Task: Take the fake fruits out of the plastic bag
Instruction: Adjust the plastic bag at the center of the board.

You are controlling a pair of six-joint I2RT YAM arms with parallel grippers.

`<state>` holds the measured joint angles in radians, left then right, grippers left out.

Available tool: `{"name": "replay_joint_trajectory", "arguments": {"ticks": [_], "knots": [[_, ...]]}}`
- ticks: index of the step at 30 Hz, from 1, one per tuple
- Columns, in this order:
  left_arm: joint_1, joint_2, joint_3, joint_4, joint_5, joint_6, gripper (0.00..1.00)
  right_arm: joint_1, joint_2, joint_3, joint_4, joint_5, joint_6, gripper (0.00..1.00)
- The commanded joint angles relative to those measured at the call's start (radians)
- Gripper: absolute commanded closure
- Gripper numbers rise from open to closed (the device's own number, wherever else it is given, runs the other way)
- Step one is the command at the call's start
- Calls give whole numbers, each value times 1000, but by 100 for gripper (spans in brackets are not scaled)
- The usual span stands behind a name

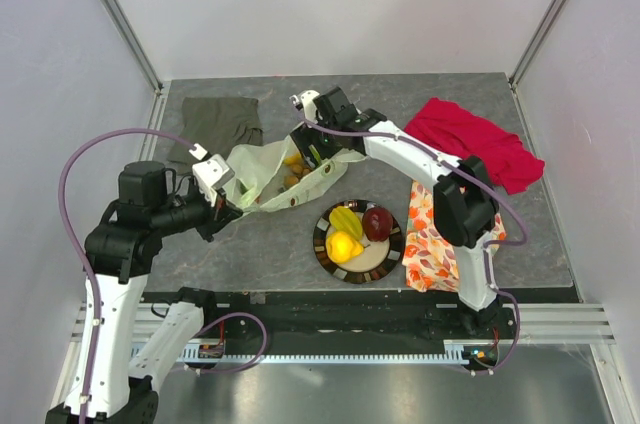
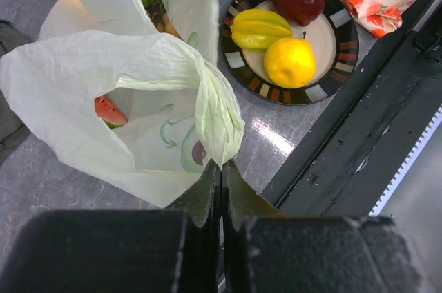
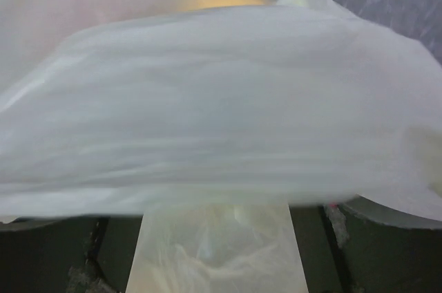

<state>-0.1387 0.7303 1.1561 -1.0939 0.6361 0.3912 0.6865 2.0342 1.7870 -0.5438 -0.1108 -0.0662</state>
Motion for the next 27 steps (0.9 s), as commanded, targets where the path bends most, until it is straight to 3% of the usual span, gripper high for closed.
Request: {"name": "replay_joint_trajectory", "arguments": {"ticks": [1,12,16,21,27], "knots": [[5,0,22,12,39,21,98,-41,72,38,1,70,278,15],[5,-57,-1,-58,1,63,98,-84,156,142,-16,76,375,17],[7,-55,11,-80,8,78,99,-87,64,154,-79,14,268,21],[5,-29,-2,-14,57,49,98,-45,-106,-24,-53,-117,109,22],[5,27,-32,55,119,66,98,10,-175,-95,-50,-145,22,23]]}}
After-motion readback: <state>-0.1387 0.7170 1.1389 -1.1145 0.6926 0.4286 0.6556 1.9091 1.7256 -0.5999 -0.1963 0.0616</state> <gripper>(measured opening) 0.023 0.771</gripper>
